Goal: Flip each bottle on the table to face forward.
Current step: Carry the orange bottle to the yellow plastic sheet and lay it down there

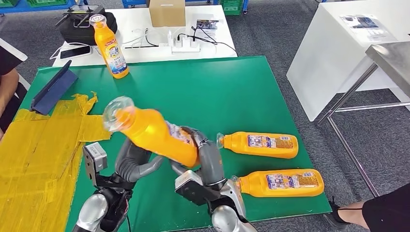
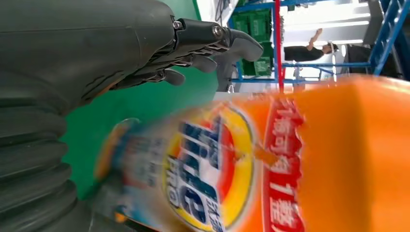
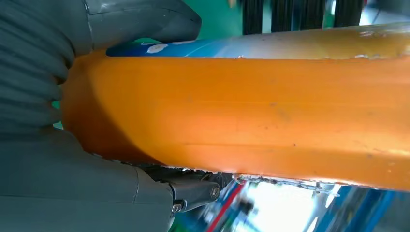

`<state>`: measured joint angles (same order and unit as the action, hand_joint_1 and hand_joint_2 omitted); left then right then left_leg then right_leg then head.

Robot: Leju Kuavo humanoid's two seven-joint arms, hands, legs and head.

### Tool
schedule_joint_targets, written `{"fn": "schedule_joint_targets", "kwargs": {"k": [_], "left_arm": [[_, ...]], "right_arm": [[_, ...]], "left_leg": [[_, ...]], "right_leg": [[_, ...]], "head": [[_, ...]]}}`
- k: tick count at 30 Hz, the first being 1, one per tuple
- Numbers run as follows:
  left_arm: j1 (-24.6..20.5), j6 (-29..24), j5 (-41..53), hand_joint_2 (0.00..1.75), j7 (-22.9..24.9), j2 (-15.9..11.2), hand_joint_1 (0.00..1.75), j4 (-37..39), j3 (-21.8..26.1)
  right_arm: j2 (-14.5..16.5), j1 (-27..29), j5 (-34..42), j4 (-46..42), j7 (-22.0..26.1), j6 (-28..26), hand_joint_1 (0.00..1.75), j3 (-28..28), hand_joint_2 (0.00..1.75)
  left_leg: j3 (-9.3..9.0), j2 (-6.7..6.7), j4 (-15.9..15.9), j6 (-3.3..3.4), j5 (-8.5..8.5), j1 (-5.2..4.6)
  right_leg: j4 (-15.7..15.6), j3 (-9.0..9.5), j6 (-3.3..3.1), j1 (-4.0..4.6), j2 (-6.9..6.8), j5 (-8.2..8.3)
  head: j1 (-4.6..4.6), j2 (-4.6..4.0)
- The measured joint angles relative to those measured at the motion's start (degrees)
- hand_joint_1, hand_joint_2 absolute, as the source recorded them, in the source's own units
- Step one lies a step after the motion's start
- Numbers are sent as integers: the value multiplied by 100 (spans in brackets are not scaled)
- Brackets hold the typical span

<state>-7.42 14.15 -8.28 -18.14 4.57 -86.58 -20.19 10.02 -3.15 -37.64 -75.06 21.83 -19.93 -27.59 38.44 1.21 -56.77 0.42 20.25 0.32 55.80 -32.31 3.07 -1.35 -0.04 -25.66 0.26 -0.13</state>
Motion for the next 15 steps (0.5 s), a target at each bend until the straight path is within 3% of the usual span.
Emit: {"fn": "schedule_joint_targets", "kwargs": {"k": [7,14,15], "left_arm": [[40,-282,475,175,-194,-67,0,-180,-187],[56,-409,607,175,-197,-68,0,-187,-253],[59,-415,612,175,-198,-69,44,-187,-252]], "right_arm": [[-121,-222,-202,484,-70,142,175,-602,175],[-171,-325,-316,647,-143,107,175,-772,175],[-174,-336,-316,659,-144,107,175,-782,175]], "left_leg": [[1,0,0,-1,1,0],[1,-2,0,-5,6,0],[1,-2,0,-5,6,0]], "right_leg": [[-1,-24,0,-1,0,-2],[-1,-60,-1,-1,1,-8],[-1,-59,-1,-1,1,-8]], "head": [[-1,0],[1,0],[1,0]]}}
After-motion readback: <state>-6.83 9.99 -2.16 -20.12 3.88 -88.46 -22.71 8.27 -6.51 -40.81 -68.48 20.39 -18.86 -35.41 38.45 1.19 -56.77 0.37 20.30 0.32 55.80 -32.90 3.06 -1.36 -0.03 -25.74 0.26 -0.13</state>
